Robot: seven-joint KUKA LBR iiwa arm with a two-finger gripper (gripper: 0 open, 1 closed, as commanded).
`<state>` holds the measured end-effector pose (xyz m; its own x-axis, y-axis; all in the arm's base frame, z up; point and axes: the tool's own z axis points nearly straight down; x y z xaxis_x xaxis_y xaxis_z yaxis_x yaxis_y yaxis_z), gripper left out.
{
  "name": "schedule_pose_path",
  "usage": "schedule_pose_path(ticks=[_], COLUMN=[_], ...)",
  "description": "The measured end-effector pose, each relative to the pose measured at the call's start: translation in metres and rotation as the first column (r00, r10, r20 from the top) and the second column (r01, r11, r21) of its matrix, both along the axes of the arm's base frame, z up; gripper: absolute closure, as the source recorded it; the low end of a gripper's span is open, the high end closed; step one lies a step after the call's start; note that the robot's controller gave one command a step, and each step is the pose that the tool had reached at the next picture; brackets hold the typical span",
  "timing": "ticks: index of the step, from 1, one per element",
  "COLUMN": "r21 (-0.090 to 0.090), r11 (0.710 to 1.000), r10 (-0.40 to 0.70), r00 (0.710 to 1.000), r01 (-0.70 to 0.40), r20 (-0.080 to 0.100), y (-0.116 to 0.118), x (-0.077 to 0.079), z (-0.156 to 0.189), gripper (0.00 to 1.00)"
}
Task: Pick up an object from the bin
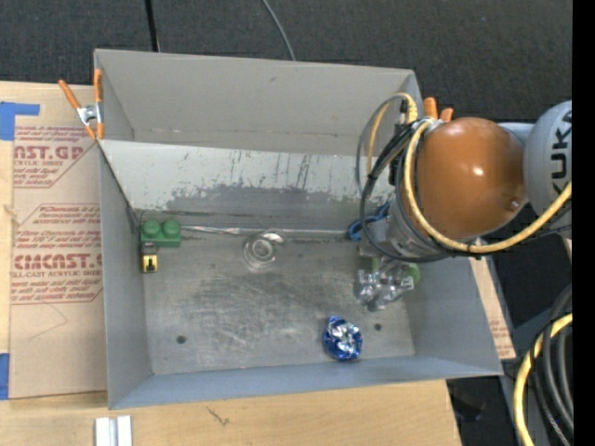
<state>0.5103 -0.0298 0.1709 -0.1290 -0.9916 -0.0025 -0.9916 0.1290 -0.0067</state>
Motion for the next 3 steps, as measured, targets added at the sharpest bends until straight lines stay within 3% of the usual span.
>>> schedule_pose_path(ticks=[1, 2, 3], r21=[0.002, 0.003, -0.002], r11=[1.0, 0.954, 0.954], r10=[0.001, 0.301, 0.3], r00=[1.0, 0.954, 0.954], r01=[-0.001, -0.301, -0.3], r20=[-0.007, -0.008, -0.006], y=[0.0, 0.005, 0.003], x=[-0.002, -0.026, -0.024], z=[-0.004, -0.1, -0.099], gripper=[0.0, 0.0, 1.0])
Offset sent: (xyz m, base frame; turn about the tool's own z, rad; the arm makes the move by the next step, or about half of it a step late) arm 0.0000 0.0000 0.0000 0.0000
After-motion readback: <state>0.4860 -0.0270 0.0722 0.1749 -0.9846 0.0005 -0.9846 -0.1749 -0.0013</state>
